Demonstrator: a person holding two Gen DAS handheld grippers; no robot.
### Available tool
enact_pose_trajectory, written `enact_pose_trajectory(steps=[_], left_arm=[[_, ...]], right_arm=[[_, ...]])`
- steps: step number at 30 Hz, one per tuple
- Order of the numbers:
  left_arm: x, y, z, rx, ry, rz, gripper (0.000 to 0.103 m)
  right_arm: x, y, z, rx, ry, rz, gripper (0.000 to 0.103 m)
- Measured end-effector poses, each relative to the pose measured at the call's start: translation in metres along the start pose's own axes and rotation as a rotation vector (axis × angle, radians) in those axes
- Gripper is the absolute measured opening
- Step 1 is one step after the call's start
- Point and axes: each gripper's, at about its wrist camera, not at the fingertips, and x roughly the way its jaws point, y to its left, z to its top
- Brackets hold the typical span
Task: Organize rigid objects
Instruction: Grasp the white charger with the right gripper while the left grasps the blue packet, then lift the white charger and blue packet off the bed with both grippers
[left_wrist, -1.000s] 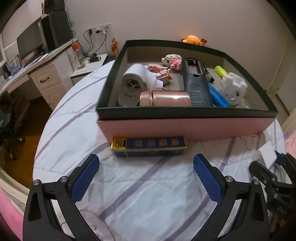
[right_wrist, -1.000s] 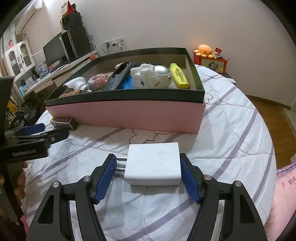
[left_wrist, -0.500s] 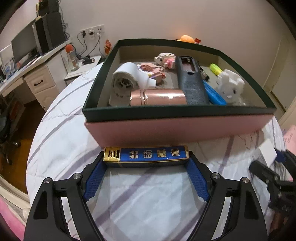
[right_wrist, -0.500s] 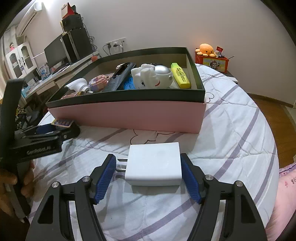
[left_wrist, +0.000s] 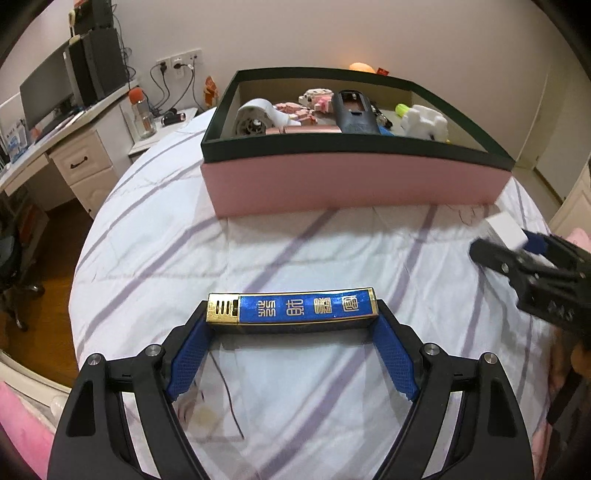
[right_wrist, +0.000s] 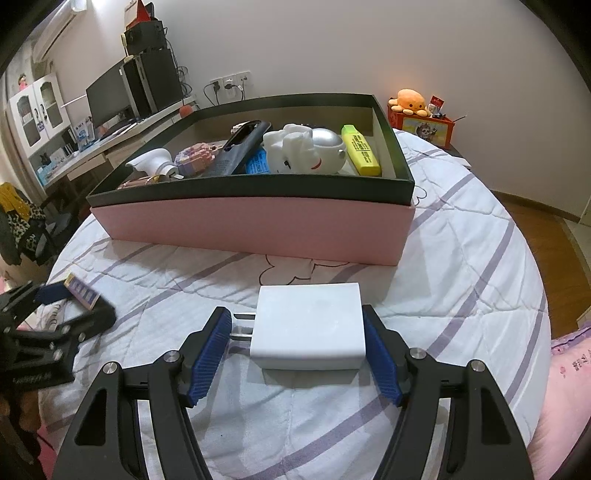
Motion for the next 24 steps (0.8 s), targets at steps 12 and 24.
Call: enact_pose_trajectory(steps=[12, 24], left_arm=[[-0.013, -0.008, -0.020, 0.008, -0.020, -0.016, 0.089], [-0.013, -0.011, -0.018, 0.010, -0.053, 0.001, 0.084]], right_arm=[[-0.015, 0.004, -0.018, -0.017, -0.007, -0.036, 0.072], [-0.015, 0.006, -0.019, -0.031, -0.006, -0.058, 0.071]])
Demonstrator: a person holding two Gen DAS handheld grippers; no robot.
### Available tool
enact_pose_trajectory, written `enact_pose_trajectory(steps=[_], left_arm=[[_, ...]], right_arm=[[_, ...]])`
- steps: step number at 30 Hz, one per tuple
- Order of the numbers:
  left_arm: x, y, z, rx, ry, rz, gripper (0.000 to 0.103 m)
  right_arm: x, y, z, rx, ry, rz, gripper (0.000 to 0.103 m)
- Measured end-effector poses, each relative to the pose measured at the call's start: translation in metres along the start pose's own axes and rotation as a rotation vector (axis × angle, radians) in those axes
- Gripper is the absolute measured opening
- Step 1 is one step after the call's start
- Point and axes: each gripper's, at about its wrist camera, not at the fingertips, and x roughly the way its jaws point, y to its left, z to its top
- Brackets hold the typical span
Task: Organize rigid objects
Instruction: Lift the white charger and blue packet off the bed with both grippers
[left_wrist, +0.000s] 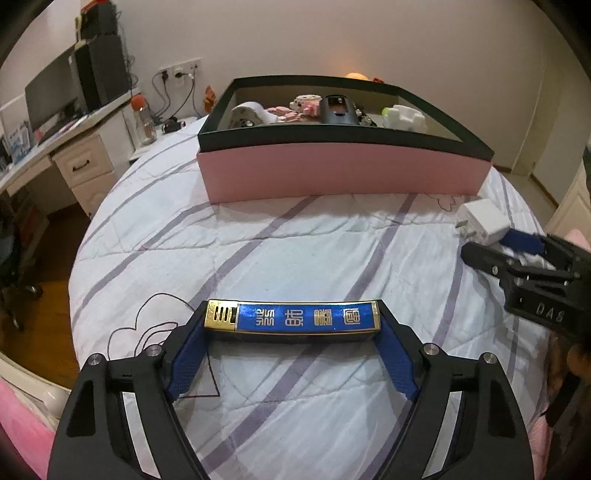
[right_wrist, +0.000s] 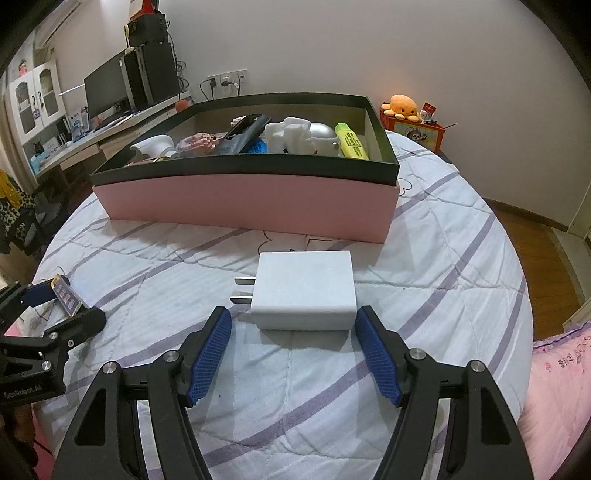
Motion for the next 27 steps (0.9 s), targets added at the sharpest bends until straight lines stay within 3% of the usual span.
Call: enact_pose_trajectory(steps=[2, 4, 9, 13, 15, 19, 27], left_arm=[[-0.001, -0.001, -0.001, 0.006, 0.002, -0.002, 0.084], [-0.002, -0.001, -0.001, 0.008, 0.005, -0.004, 0.084], [-0.002, -0.004, -0.001, 0.023, 0.009, 0.006, 0.084], [-0.003, -0.004, -0.002, 0.024, 0.017, 0.000, 0.084], [-0.003, -0.004, -0.002, 0.027, 0.018, -0.001, 0.084], [-0.002, -0.005, -0.002, 0.035, 0.022, 0.001, 0.084], [-0.001, -0.004, -0.002, 0.039, 0.026, -0.012, 0.084]], right_arm=[[-0.002, -0.002, -0.001, 0.009, -0.007, 0.002, 0.067], [-0.003, -0.005, -0.001, 0.026, -0.020, -0.003, 0.056], [-0.005, -0.008, -0.002, 0.034, -0.021, 0.004, 0.053], [-0.004, -0.002, -0.001, 0.005, -0.009, 0.005, 0.065], [-0.005, 0.001, -0.001, -0.008, -0.006, 0.020, 0.080], [-0.004, 0.004, 0.000, -0.024, -0.002, 0.023, 0.080], [0.013, 0.014, 0.015, -0.066, 0.031, -0.058, 0.080]])
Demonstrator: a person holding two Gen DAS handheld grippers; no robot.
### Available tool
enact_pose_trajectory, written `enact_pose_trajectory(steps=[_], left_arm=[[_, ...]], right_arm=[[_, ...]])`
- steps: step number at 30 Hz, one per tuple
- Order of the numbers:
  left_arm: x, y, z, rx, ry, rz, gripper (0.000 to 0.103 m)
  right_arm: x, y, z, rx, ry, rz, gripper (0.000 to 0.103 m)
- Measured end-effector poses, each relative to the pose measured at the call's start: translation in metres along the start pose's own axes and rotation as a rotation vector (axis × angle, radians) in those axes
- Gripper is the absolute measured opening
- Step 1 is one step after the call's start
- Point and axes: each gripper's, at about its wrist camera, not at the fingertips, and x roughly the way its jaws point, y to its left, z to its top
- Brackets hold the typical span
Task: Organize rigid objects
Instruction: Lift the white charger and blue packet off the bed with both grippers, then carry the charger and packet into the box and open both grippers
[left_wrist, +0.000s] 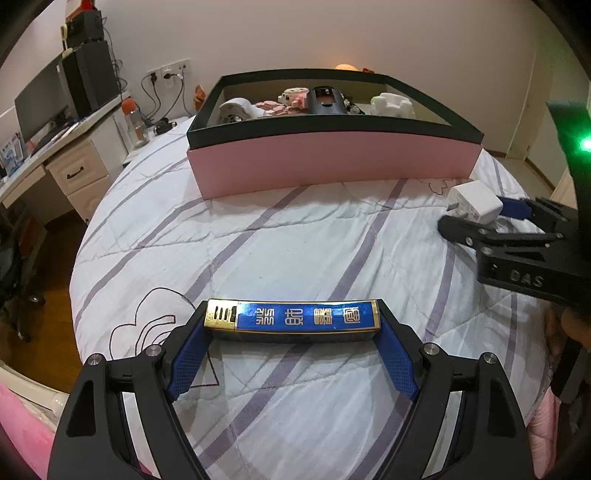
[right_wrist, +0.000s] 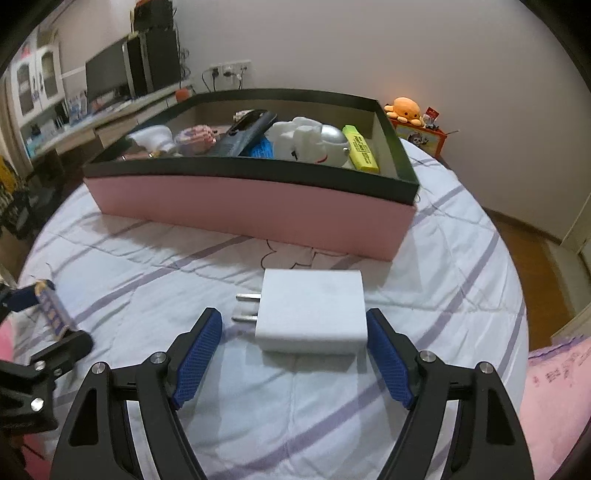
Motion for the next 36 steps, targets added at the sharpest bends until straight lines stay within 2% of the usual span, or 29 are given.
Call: enact_pose_trajectory(steps=[2, 5, 20, 25, 30, 36], left_arm=[[0.000, 0.000, 0.001, -0.003, -0.004, -0.001, 0.084], [0.001, -0.001, 0.001, -0.009, -0.009, 0.005, 0.084], [-0.011, -0.006, 0.002, 0.007, -0.029, 0.007, 0.084], [-0.024, -0.010, 0.004, 0.014, -0.063, 0.001, 0.084], [-0.041, -0.017, 0.012, 0.029, -0.100, -0.047, 0.084], [-0.059, -0.021, 0.038, 0.065, -0.161, -0.040, 0.084]], right_arm=[[0.003, 0.001, 0.003, -0.011, 0.000, -0.008, 0.080], [0.004, 0.001, 0.003, -0.018, -0.007, 0.008, 0.067], [-0.007, -0.005, -0.008, 0.001, -0.030, 0.059, 0.067], [-0.017, -0.008, -0.013, 0.028, -0.027, 0.130, 0.067], [-0.031, -0.012, -0.012, 0.059, -0.041, 0.218, 0.067], [-0.053, -0.016, 0.006, 0.035, -0.091, 0.248, 0.067]])
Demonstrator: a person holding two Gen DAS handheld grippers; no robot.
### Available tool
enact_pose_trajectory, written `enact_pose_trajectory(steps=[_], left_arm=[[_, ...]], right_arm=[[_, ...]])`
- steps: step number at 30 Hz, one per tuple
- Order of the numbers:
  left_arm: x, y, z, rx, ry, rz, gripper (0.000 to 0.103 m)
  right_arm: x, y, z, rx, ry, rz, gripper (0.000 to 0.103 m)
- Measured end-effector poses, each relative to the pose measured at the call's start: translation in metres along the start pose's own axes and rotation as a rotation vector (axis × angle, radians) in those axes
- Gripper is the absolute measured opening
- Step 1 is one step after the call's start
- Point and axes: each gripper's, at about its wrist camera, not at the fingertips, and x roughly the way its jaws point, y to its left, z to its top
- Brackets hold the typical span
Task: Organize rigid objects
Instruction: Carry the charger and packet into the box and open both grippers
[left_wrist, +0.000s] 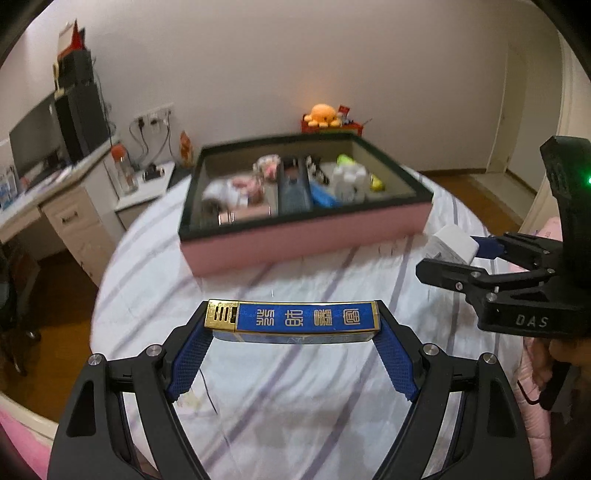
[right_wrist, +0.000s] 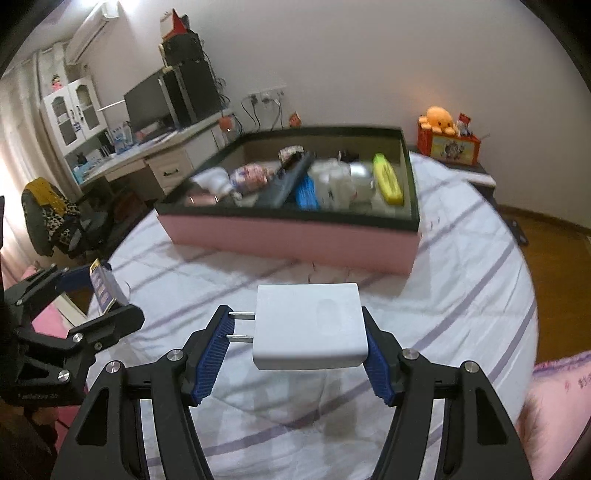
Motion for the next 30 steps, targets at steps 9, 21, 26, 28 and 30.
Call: enact_pose_trajectory(steps=[9, 21, 26, 28, 30], left_arm=[[0.012, 0.002, 0.073, 0.067, -0.065, -0.020, 0.084], [0.105, 0.050, 0.155, 0.048, 0.034, -0.030, 0.084], [0.150, 0.069, 0.166, 0.026, 0.109, 0.004, 0.084], [0.165, 0.075, 0.164, 0.027, 0.138, 0.022, 0.084], [0.178, 0.082, 0.163, 0.020, 0.160, 0.032, 0.084]], right_arm=[[-0.009, -0.003, 0.060, -0.089, -0.062, -0.003, 0.067], [0.069, -0.022, 0.159, -0.193, 0.001, -0.078, 0.067], [0.114, -0.034, 0.181, -0.193, 0.080, -0.077, 0.067], [0.130, -0.036, 0.186, -0.204, 0.104, -0.103, 0.067], [0.145, -0.039, 0.187, -0.221, 0.134, -0.158, 0.067]])
